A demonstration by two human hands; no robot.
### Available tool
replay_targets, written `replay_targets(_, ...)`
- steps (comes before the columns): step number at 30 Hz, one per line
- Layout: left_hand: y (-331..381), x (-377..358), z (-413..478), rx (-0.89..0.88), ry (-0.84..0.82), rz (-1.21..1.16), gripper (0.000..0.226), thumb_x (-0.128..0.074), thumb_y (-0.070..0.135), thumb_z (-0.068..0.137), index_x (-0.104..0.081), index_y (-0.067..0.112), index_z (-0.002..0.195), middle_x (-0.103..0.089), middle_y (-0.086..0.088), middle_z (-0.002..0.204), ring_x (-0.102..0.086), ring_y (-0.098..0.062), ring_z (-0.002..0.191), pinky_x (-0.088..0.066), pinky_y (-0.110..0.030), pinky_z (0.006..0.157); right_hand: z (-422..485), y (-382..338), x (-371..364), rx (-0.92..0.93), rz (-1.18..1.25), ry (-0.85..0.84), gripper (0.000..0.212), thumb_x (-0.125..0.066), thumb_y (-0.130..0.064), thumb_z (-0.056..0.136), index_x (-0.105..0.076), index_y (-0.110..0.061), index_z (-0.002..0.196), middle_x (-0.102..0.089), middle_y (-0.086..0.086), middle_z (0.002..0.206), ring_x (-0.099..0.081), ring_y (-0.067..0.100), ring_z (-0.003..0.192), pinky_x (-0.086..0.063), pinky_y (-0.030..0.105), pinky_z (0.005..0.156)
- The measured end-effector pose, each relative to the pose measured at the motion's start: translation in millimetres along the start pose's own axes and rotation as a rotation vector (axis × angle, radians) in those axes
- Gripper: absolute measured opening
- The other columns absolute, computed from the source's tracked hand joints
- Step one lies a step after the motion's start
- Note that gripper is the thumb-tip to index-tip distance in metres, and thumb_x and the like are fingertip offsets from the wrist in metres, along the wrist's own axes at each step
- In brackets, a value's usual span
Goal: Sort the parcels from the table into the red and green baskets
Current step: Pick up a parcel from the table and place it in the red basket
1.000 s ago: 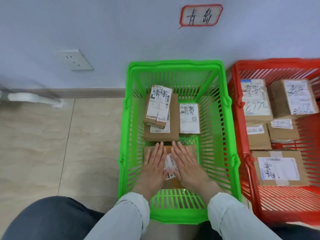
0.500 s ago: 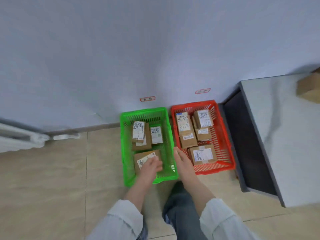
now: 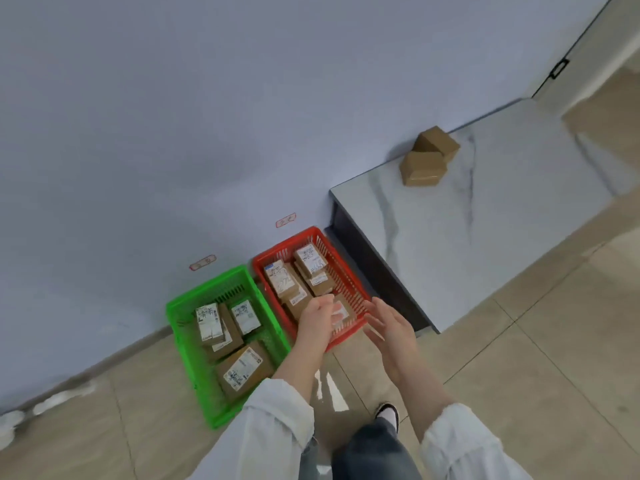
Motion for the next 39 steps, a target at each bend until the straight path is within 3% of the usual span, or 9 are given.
replay_targets(2, 10.7, -40.5, -1.2, -0.01, -0.015, 0.018, 0.034, -0.035, 0.021, 0.1, -0.048, 0.01, 0.13, -0.062, -0.003, 0.117, -0.06, -0.016, 0.101, -0.047, -0.025, 0.079, 2.0, -19.0, 35.8, 0.014, 0.1, 0.03, 0.018, -0.048, -0.028, 0.097, -0.061, -0.018, 0.105, -0.065, 0.0, 0.109, -0.058, 0.016, 0.104, -0.045, 0.032, 0.09)
replay_targets(6, 34.7, -142.0, -3.3, -0.048, -0.095, 0.002, 0.034, -0.032, 0.02, 0.101, -0.047, 0.009, 0.13, -0.059, -0.007, 0.128, -0.058, -0.022, 0.115, -0.043, -0.025, 0.085, 23.8, -58.5, 116.9, 0.052, 0.208, 0.056, 0.03, -0.047, -0.027, 0.098, -0.053, -0.012, 0.123, -0.063, 0.003, 0.118, -0.057, 0.021, 0.113, -0.046, 0.032, 0.094)
replay_targets(9, 43.2, -218.8, -1.9, -0.07, -0.111, -0.043, 0.031, -0.034, 0.019, 0.101, -0.049, 0.008, 0.126, -0.06, -0.008, 0.125, -0.059, -0.021, 0.107, -0.041, -0.031, 0.097, 41.5, -89.5, 181.4, 0.084, 0.213, 0.058, 0.032, -0.047, -0.027, 0.098, -0.053, -0.012, 0.125, -0.063, 0.002, 0.118, -0.057, 0.021, 0.113, -0.046, 0.034, 0.096)
replay_targets(17, 67.8, -373.6, 16.4, -0.09, -0.133, -0.069, 0.028, -0.033, 0.018, 0.101, -0.052, 0.011, 0.119, -0.061, -0.008, 0.119, -0.06, -0.021, 0.099, -0.04, -0.029, 0.087, 95.8, -162.8, 312.8, 0.098, 0.231, 0.079, 0.03, -0.05, -0.026, 0.096, -0.055, -0.012, 0.123, -0.066, 0.0, 0.114, -0.059, 0.019, 0.111, -0.048, 0.033, 0.095)
replay_targets(27, 144.2, -466.9, 103.2, -0.153, -0.058, -0.135, 0.029, -0.035, 0.015, 0.1, -0.051, 0.008, 0.122, -0.06, -0.006, 0.114, -0.059, -0.021, 0.1, -0.044, -0.022, 0.081, 214.9, -257.2, 350.3, 0.099, 0.177, -0.007, 0.034, -0.051, -0.027, 0.096, -0.054, -0.011, 0.126, -0.066, -0.003, 0.111, -0.06, 0.017, 0.109, -0.048, 0.03, 0.092)
replay_targets(34, 210.3, -494.0, 177.4, -0.131, 0.081, -0.155, 0.023, -0.039, 0.016, 0.098, -0.05, 0.012, 0.118, -0.058, -0.004, 0.114, -0.057, -0.019, 0.097, -0.042, -0.019, 0.073, 305.1, -326.7, 352.1, 0.034, 0.074, -0.055, 0.03, -0.052, -0.026, 0.095, -0.056, -0.011, 0.121, -0.065, -0.001, 0.112, -0.059, 0.019, 0.109, -0.047, 0.032, 0.094)
replay_targets(39, 240.8, -507.0, 227.6, -0.116, 0.168, -0.125, 0.029, -0.04, 0.015, 0.098, -0.048, 0.01, 0.125, -0.055, -0.003, 0.114, -0.057, -0.017, 0.096, -0.043, -0.019, 0.072, 365.0, -351.4, 345.9, -0.03, 0.006, -0.094, 0.027, -0.053, -0.025, 0.095, -0.055, -0.011, 0.118, -0.063, 0.003, 0.113, -0.059, 0.02, 0.108, -0.048, 0.032, 0.093)
Point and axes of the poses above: each hand's wrist, its own z-axis towards the middle knuckle, its own x-axis out of the back of the hand, y = z × x, the point moved 2 cm from there along z, towards the middle knuckle
